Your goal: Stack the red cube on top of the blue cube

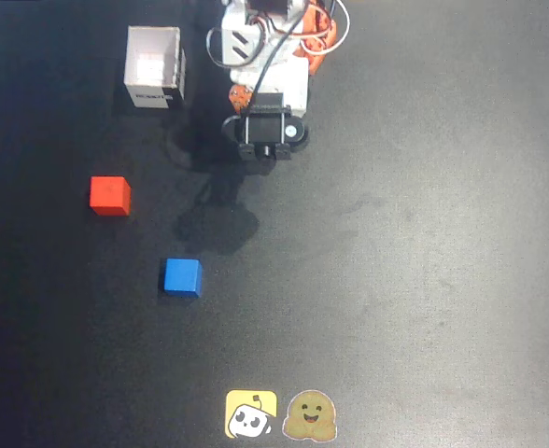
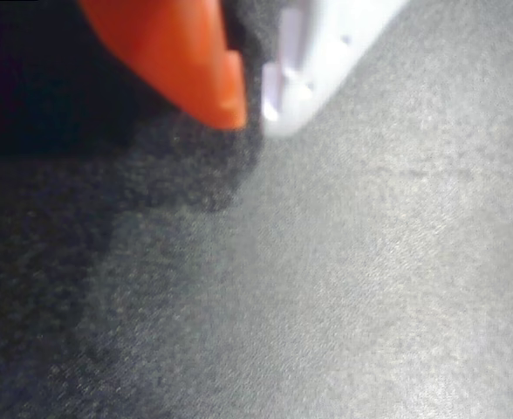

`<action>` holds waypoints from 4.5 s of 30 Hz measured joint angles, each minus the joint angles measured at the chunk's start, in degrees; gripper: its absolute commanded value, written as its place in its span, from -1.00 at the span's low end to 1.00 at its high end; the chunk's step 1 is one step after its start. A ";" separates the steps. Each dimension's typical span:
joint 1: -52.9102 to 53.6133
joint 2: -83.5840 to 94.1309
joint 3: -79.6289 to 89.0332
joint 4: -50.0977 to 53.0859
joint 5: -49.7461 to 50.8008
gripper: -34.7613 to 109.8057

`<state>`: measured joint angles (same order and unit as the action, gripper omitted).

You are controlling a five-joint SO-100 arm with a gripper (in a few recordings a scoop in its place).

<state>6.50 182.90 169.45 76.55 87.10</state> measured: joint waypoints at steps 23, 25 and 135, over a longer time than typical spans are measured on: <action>0.00 0.00 0.00 0.00 0.00 -0.52; 0.00 0.00 0.00 0.00 0.00 -0.52; 39.99 -91.85 -66.62 -8.44 -45.44 -0.52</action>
<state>46.49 91.05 102.83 68.12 41.66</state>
